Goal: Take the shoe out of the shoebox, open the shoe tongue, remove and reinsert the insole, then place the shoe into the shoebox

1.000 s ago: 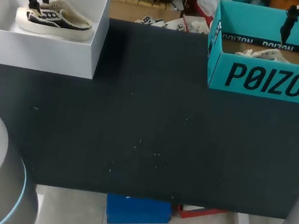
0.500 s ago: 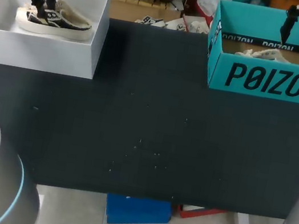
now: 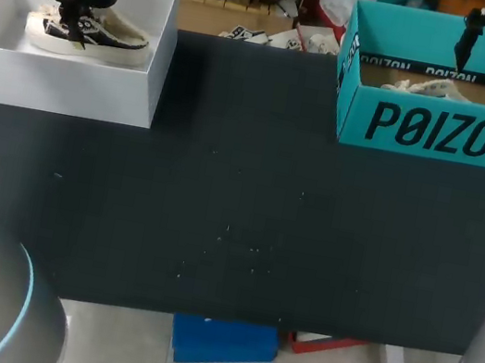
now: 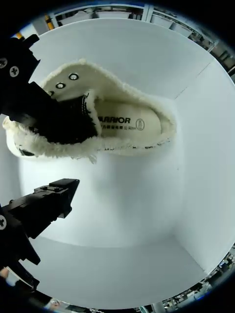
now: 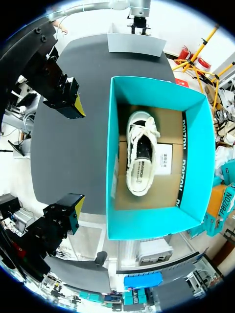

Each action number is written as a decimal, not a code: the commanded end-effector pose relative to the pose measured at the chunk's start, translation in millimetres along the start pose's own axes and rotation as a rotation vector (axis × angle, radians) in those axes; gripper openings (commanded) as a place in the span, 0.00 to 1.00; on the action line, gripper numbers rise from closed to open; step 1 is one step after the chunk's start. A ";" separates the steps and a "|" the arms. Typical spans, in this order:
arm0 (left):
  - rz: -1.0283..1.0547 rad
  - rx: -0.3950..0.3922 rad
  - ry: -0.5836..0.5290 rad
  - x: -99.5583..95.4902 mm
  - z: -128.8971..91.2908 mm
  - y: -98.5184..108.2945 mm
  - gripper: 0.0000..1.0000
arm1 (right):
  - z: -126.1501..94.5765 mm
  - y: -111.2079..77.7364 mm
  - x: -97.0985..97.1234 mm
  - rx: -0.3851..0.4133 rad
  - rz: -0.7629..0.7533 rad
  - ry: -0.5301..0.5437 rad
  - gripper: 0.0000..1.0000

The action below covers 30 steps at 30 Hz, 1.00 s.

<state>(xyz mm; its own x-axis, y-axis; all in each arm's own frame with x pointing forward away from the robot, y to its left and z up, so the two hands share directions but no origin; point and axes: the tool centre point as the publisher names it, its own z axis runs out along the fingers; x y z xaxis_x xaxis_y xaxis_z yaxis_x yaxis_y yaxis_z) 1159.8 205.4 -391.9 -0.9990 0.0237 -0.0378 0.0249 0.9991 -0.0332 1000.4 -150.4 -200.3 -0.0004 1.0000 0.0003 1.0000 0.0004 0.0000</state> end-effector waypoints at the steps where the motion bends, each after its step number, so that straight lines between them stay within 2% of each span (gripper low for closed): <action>1: -0.003 -0.004 0.005 -8.0 6.5 -2.8 0.44 | -0.1 -0.2 0.1 0.000 0.000 0.000 1.00; 7: -0.023 -0.021 -0.008 -10.0 12.6 -4.6 0.30 | -0.1 -0.2 0.1 0.000 0.000 0.000 1.00; 8: -0.043 -0.021 -0.003 -10.2 14.0 -4.3 0.26 | -0.1 -0.2 0.1 0.000 0.000 0.000 1.00; 10: -0.056 -0.033 -0.008 -11.1 16.3 -4.0 0.09 | -0.1 -0.2 0.1 0.000 0.000 0.000 1.00; 12: -0.067 -0.044 -0.021 -11.9 20.9 -3.4 0.00 | -0.1 -0.2 0.1 0.000 0.000 0.000 1.00; 20: -0.101 -0.047 -0.032 -12.8 23.4 -3.1 0.00 | -0.1 -0.2 0.1 0.000 0.000 0.000 1.00; 30: -0.085 -0.001 -0.058 -14.0 -16.8 -6.5 0.00 | -0.1 -0.2 0.1 0.000 0.000 0.000 1.00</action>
<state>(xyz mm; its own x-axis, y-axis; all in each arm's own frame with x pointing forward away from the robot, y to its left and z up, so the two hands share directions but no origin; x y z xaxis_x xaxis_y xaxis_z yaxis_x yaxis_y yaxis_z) 1180.1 196.7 -389.9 -0.9939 -0.0651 -0.0891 -0.0621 0.9974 -0.0362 1000.4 -150.3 -200.2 -0.0003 1.0000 0.0003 1.0000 0.0003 0.0000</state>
